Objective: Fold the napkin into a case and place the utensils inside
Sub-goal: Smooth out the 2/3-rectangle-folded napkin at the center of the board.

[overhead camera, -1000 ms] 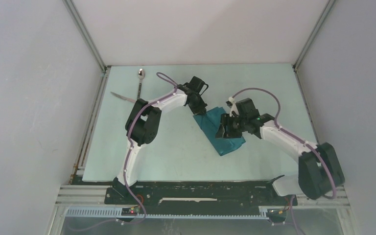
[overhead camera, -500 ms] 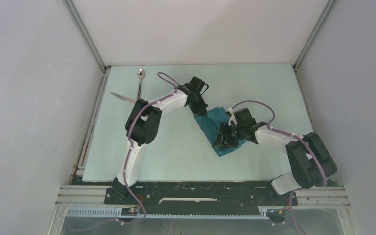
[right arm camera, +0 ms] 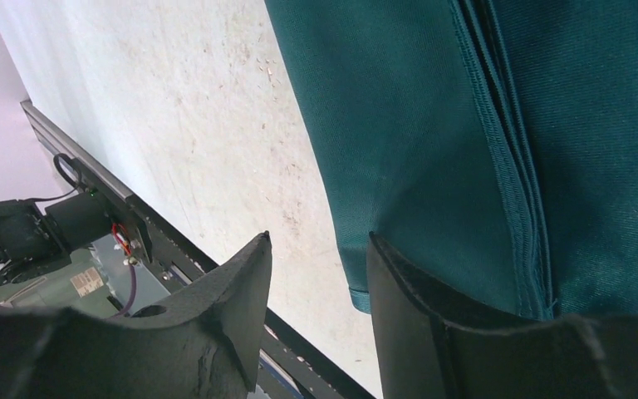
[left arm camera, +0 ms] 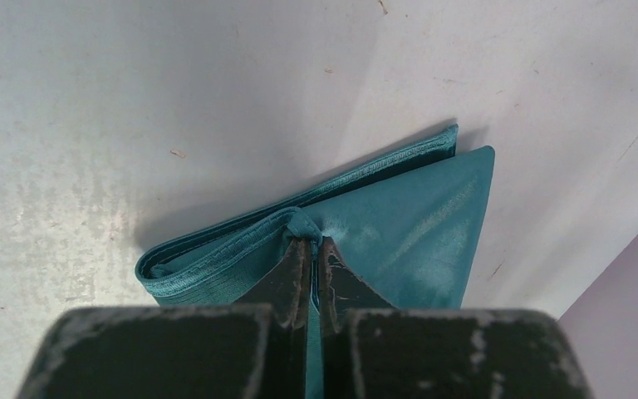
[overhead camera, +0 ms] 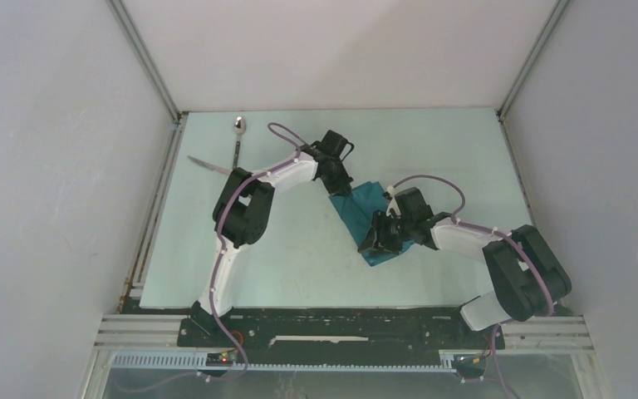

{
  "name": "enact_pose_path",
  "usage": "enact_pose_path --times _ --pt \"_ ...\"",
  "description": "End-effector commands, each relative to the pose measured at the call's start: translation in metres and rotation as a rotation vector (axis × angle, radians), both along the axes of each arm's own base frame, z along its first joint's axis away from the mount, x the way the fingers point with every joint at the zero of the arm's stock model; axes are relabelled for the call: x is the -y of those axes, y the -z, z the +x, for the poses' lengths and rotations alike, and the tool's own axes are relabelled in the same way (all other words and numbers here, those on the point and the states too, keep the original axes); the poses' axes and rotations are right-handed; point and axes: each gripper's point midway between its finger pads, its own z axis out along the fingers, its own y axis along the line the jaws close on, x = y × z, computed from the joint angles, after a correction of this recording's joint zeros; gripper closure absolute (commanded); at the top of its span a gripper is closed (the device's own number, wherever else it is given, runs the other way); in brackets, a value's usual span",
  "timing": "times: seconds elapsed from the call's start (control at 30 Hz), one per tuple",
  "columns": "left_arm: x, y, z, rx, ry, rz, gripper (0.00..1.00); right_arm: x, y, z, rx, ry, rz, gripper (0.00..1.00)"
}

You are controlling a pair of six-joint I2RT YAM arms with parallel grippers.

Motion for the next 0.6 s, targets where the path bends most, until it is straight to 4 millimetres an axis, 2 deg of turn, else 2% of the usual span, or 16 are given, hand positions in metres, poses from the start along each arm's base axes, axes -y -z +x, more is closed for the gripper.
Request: enact_pose_path --times 0.0,0.17,0.33,0.57 --pt "0.005 -0.014 0.001 0.035 0.035 -0.023 0.94 -0.008 -0.002 -0.001 0.009 0.014 0.043 0.46" --pt "0.005 -0.021 0.002 0.055 0.050 -0.025 0.83 -0.012 -0.003 -0.002 0.007 0.010 0.068 0.46" --pt "0.008 -0.038 0.000 0.079 0.078 -0.052 0.71 -0.011 0.001 -0.004 -0.003 0.011 0.060 0.47" --pt "0.011 -0.071 -0.004 0.142 0.141 -0.093 0.40 -0.012 0.007 -0.002 0.000 0.017 0.064 0.47"
